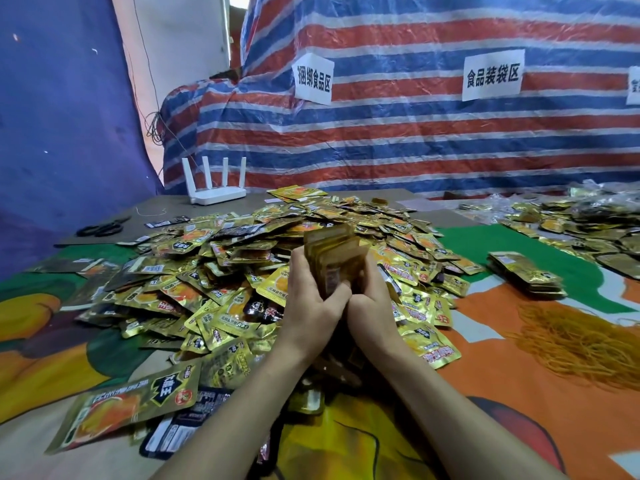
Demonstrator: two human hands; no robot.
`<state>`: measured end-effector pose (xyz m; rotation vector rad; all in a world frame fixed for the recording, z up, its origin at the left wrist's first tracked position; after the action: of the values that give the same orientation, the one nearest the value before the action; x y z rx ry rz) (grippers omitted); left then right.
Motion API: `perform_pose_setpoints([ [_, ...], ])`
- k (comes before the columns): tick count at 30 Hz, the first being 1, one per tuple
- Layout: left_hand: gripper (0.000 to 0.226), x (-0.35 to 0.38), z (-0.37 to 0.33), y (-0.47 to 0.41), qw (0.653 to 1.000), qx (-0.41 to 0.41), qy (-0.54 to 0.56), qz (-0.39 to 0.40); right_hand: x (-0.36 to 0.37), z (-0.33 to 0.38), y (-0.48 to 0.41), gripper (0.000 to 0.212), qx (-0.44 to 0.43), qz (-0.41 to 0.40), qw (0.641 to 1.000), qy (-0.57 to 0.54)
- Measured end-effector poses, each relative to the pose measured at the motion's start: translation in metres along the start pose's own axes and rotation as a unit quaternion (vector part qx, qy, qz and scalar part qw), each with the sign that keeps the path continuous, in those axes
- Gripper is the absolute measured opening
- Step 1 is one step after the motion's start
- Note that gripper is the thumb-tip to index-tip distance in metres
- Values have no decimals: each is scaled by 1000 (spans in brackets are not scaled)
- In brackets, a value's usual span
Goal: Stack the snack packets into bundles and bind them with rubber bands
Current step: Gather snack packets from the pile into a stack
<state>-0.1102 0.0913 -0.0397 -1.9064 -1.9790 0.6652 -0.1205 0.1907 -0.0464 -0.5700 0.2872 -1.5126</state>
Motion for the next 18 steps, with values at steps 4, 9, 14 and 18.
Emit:
perform_pose_setpoints([
  [4,57,-12,9,-6,999,-27,39,15,-3,-3,-1,63,4,32,999,15],
  [9,59,-18,2,-10,995,-62,59,54,-8,1,3,66,-14,60,997,40],
  [14,21,-13,-12,-1,999,-11,-48,8,-10,6,0,75,-35,66,995,59],
  [18,19,-10,-16,1,999,29,-41,-10,-6,6,1,66,-51,66,995,60],
])
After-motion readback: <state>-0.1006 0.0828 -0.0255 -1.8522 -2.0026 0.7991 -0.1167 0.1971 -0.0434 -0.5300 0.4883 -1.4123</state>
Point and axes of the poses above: each hand's wrist, its own y-axis away from the middle knuckle, its own x-axis out of the palm, z = x × y, the point moved 1 cm from there along -y, towards the middle knuckle, and after that the axes turned 2 degrees about -y, right-handed, at the moved point
